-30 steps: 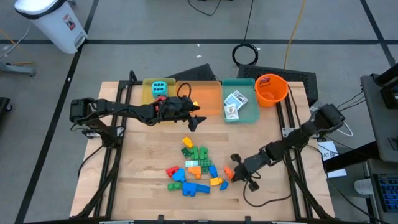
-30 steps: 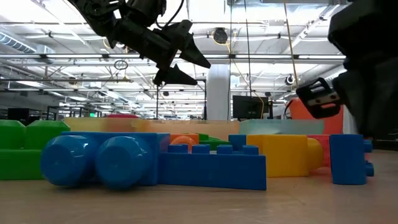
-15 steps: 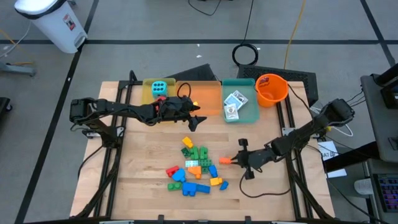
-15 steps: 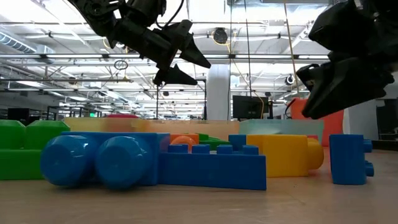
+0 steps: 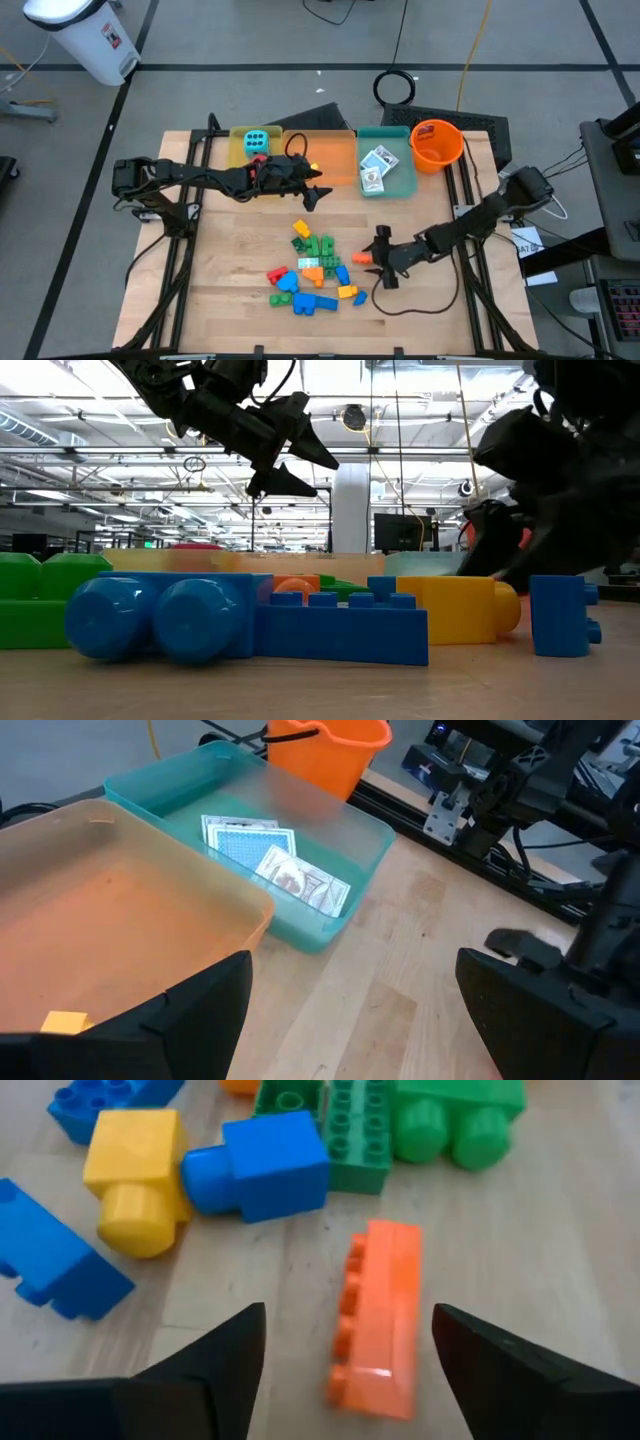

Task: Pick & Place Toys
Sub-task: Put the orange game piece into the orange bin

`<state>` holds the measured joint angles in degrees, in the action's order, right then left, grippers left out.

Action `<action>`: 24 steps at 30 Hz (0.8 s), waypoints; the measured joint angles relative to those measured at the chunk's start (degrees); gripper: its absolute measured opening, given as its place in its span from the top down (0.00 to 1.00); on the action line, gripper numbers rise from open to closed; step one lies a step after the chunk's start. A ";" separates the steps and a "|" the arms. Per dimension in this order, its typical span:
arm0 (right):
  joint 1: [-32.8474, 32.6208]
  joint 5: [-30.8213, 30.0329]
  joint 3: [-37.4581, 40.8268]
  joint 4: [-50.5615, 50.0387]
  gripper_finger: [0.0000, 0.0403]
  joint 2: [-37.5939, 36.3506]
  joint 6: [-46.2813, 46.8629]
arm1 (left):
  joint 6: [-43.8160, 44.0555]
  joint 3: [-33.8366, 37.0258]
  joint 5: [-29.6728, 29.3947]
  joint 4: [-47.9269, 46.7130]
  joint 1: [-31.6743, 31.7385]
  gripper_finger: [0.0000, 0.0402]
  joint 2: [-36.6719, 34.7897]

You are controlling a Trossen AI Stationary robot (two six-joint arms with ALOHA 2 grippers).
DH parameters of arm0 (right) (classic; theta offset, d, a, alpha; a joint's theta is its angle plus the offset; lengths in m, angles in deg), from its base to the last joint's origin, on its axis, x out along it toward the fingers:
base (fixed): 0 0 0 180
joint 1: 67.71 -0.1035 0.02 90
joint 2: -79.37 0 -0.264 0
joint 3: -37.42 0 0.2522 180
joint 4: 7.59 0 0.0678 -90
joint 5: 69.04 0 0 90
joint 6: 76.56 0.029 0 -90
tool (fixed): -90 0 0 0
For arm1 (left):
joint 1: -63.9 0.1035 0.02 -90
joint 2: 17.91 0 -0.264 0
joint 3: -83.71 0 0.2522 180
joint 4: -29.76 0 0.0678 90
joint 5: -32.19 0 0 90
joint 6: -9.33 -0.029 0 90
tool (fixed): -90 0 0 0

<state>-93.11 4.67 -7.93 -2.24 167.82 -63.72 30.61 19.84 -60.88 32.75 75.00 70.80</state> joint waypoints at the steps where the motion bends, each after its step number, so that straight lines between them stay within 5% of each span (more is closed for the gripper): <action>1: 0.00 0.06 0.00 -0.07 0.36 0.33 -0.02 | 0.02 0.02 0.02 0.00 -0.01 0.12 0.00; 6: 0.55 0.03 0.00 -0.77 0.48 0.50 0.00 | -0.16 0.02 0.02 -0.22 -0.43 0.12 0.00; 16: 1.91 2.98 0.01 -1.46 0.87 -0.39 -2.76 | -0.10 0.02 0.14 0.06 -0.79 0.12 0.00; 24: 5.29 2.76 0.00 -0.94 0.88 -13.59 -8.97 | -7.72 0.02 4.37 5.75 -4.38 0.12 0.00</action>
<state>-87.83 7.43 -7.93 -3.19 154.23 -72.69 22.90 19.86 -56.51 38.51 70.62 70.80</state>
